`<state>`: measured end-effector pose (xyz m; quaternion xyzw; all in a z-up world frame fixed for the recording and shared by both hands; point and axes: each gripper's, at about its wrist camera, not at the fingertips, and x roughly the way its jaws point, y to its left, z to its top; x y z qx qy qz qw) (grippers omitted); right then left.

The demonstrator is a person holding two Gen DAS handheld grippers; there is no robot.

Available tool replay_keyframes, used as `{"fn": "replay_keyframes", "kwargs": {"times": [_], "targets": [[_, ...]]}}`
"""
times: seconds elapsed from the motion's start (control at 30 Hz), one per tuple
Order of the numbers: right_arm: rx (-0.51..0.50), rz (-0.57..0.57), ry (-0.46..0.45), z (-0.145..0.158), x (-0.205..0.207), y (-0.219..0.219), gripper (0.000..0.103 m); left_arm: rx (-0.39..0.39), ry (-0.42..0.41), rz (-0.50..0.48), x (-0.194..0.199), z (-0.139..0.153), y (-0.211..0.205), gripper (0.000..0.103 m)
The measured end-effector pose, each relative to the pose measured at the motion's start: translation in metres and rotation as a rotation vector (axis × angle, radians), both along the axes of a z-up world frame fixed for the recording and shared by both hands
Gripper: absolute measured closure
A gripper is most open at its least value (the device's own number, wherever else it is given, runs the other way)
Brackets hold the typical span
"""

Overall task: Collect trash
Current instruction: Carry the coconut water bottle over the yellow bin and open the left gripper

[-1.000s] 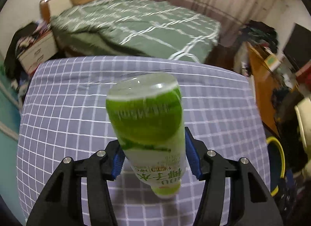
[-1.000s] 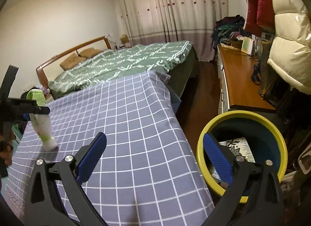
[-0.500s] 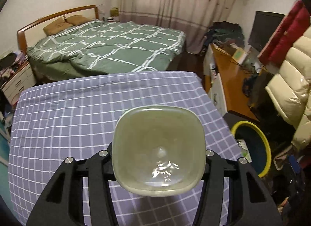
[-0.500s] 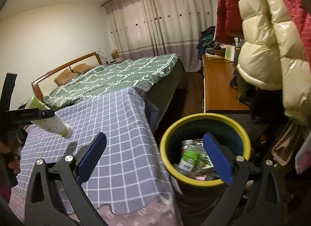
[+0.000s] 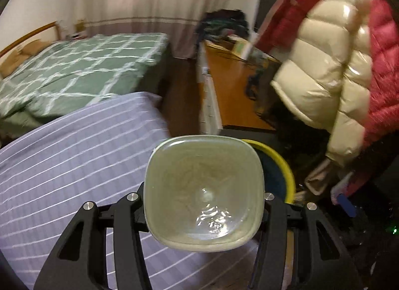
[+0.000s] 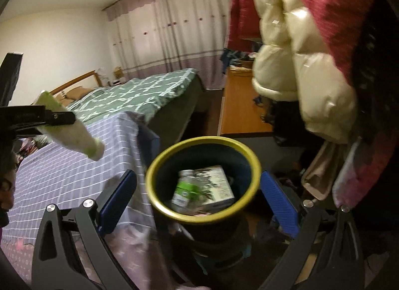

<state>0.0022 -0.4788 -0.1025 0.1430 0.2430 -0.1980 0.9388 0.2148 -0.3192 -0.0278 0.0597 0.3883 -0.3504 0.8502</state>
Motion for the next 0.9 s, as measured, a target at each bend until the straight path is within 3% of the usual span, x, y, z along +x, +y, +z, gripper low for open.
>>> {"fn": "replay_keyframes", "kwargs": {"times": [0.27,0.43,0.47,0.5,0.53,0.63,0.77,0.9], "targets": [[0.017,-0.08,0.008,-0.01,-0.022,-0.027,0.008,0.013,0.049,-0.145,-0.004,-0.03,-0.11,0.051],[0.035,-0.109,0.02,-0.015,-0.029,-0.038,0.008,0.038,0.132,-0.199,0.004,-0.061,-0.159,0.051],[0.036,-0.111,0.022,-0.015,-0.029,-0.039,0.008,0.046,0.147,-0.203,0.007,-0.067,-0.164,0.048],[0.038,-0.112,0.024,-0.016,-0.027,-0.04,0.008,0.048,0.15,-0.193,0.009,-0.07,-0.167,0.028],[0.042,-0.111,0.025,-0.016,-0.027,-0.039,0.008,0.04,0.143,-0.169,0.012,-0.072,-0.167,0.017],[0.037,-0.108,0.028,-0.016,-0.027,-0.037,0.008,0.01,0.132,-0.137,0.018,-0.066,-0.156,0.016],[0.04,-0.088,0.028,-0.014,-0.023,-0.031,0.008,-0.057,0.109,-0.09,0.02,-0.043,-0.111,0.014],[0.03,-0.056,0.021,-0.009,-0.019,-0.019,0.008,-0.11,0.011,-0.029,0.005,-0.016,-0.045,0.005]]}}
